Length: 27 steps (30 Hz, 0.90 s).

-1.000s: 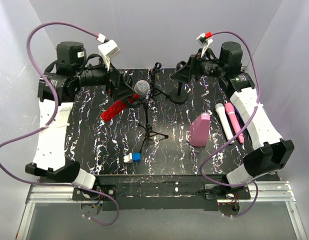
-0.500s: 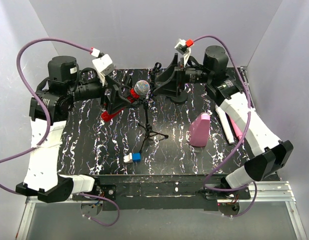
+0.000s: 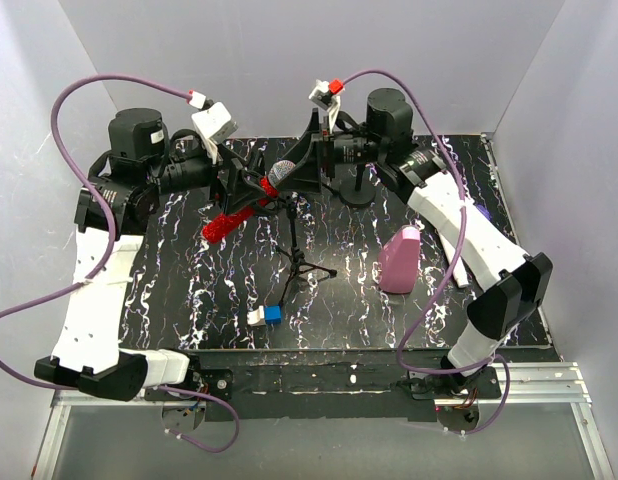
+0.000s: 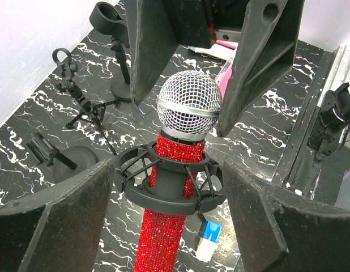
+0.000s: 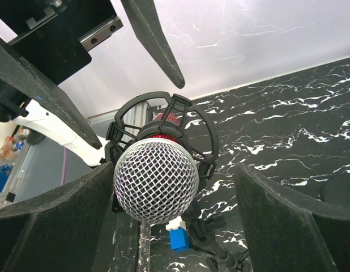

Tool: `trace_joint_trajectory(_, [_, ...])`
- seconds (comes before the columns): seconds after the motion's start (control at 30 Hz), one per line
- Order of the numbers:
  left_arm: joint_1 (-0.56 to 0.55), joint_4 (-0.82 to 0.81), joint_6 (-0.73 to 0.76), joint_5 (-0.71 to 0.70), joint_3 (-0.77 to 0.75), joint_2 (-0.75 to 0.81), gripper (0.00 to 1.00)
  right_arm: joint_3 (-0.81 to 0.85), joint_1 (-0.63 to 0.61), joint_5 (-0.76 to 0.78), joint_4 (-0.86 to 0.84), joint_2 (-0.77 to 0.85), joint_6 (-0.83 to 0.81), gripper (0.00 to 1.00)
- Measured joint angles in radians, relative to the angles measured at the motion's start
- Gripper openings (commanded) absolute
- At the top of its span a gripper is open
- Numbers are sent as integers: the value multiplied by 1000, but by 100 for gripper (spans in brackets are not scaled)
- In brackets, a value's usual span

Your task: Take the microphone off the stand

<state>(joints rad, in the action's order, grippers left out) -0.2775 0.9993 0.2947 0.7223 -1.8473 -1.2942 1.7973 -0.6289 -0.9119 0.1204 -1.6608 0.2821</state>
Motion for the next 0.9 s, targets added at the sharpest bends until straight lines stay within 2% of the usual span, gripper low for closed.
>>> trace_joint_trajectory(0.27, [0,-5,13,22,19,-7,63,0,-28,-11,2,-13,-7,46])
trace_joint_trajectory(0.47, [0,-2,67,22,25,-25,56,44,-23,-6,58,-14,-47,1])
trace_joint_trajectory(0.73, [-2,13,129,25,24,-26,54,143,53,-35,154,-14,-42,1])
trace_joint_trajectory(0.9, [-2,11,154,25,24,-26,54,224,153,-92,203,-12,-2,1])
